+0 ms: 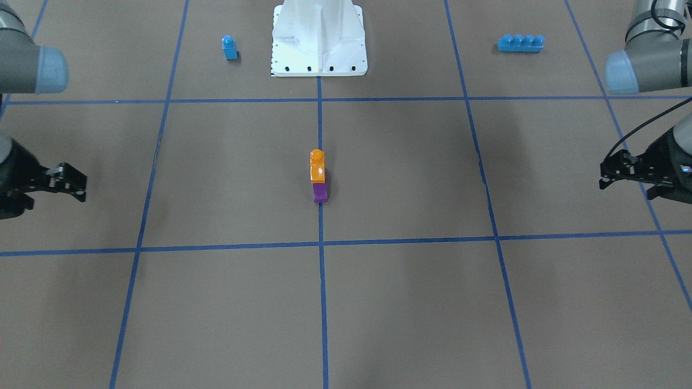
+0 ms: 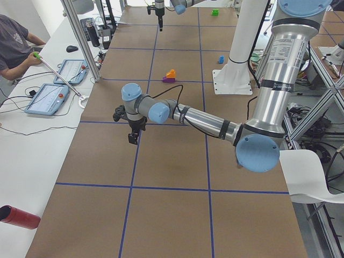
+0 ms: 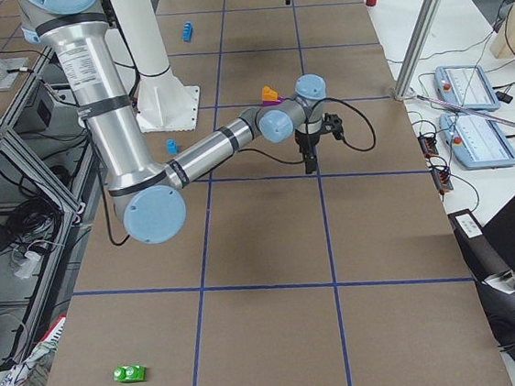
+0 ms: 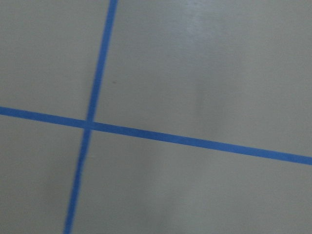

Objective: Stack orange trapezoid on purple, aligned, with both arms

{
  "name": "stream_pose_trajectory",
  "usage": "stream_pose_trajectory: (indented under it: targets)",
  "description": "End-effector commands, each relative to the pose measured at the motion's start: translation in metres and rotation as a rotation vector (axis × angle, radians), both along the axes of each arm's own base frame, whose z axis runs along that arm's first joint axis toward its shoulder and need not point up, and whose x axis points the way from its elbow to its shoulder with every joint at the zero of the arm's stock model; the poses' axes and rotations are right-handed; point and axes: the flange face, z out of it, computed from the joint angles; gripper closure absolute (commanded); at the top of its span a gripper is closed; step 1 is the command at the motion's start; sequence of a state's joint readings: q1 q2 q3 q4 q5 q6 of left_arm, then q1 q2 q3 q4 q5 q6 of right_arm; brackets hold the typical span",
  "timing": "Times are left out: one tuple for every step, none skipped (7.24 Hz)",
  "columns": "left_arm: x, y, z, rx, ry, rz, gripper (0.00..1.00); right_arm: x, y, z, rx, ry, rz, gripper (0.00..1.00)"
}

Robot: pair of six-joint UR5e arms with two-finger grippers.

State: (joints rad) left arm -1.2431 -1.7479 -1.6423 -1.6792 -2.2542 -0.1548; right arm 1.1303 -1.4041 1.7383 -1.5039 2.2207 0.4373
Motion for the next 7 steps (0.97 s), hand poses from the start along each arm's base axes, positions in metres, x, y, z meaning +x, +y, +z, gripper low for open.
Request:
stream_pose_trajectory:
  targets:
    - [-0.072,-0.007,0.058,0.024,-0.039,0.025,0.01,0.102,0.025,0.085,-0.003,0.037,-0.020,0.00]
    - [-0.101,-0.008,0.081,0.020,-0.049,0.021,0.01,0.131,0.032,0.116,-0.012,0.049,-0.028,0.00]
    - [-0.111,-0.007,0.098,0.005,-0.053,0.026,0.01,0.150,0.034,0.136,-0.054,0.033,0.000,0.00]
    - [-0.114,-0.007,0.101,-0.007,-0.053,0.020,0.01,0.156,0.034,0.141,-0.063,0.027,0.008,0.00]
    - [-0.115,-0.005,0.106,-0.055,0.003,0.012,0.01,0.159,0.034,0.143,-0.068,0.026,0.012,0.00]
    - [-0.131,-0.006,0.105,-0.082,0.046,-0.016,0.01,0.159,0.030,0.139,-0.060,0.023,0.015,0.00]
    - [-0.139,-0.007,0.102,-0.082,0.052,-0.032,0.01,0.157,0.025,0.136,-0.049,0.024,0.010,0.00]
